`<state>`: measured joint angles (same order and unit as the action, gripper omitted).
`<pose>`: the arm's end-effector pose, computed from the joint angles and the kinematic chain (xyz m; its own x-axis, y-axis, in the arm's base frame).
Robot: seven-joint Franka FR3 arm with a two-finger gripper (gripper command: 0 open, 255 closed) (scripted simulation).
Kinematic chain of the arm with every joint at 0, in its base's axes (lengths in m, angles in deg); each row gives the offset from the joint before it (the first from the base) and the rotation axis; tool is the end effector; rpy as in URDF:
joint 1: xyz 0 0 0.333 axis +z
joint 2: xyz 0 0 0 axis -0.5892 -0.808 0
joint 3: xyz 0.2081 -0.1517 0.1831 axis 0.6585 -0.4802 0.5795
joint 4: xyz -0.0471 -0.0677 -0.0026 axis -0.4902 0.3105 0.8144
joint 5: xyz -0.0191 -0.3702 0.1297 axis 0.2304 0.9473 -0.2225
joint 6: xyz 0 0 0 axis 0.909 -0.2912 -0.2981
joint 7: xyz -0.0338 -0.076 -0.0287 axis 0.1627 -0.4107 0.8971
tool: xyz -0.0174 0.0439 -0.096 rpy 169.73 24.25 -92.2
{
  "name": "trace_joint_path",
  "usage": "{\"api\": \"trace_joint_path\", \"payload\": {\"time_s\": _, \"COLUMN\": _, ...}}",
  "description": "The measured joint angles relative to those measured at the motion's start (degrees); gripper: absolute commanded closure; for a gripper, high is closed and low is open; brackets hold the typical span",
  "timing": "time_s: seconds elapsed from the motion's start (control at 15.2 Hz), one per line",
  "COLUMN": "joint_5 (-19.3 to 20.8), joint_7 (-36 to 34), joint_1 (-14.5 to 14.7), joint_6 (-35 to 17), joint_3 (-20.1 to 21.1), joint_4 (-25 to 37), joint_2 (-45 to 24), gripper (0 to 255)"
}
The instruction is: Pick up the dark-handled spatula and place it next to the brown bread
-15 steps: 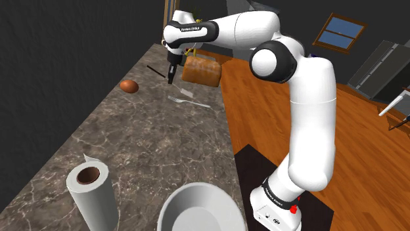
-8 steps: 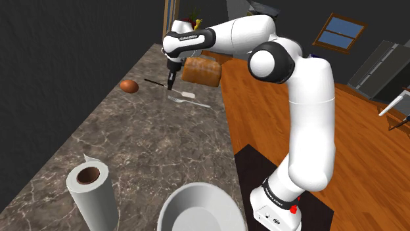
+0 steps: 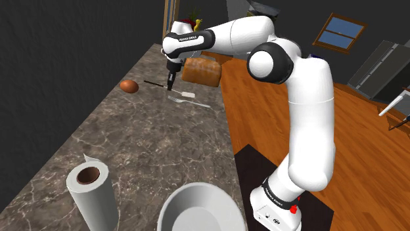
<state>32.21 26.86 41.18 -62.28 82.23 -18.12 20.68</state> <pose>0.7178 0.0123 0.3506 0.7039 0.7072 0.0663 0.7088 -0.7054 -0.0005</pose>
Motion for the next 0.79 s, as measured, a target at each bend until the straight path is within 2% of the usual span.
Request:
{"api": "trace_joint_path", "payload": {"time_s": 0.4, "joint_5": 0.0, "joint_7": 0.0, "joint_1": 0.0, "joint_6": 0.0, "joint_3": 0.0, "joint_4": 0.0, "joint_2": 0.0, "gripper": 0}}
{"api": "trace_joint_path", "payload": {"time_s": 0.79, "joint_5": 0.38, "joint_7": -0.31, "joint_1": -0.05, "joint_6": 5.28, "joint_3": -0.23, "joint_4": 2.73, "joint_2": 2.63, "gripper": 0}}
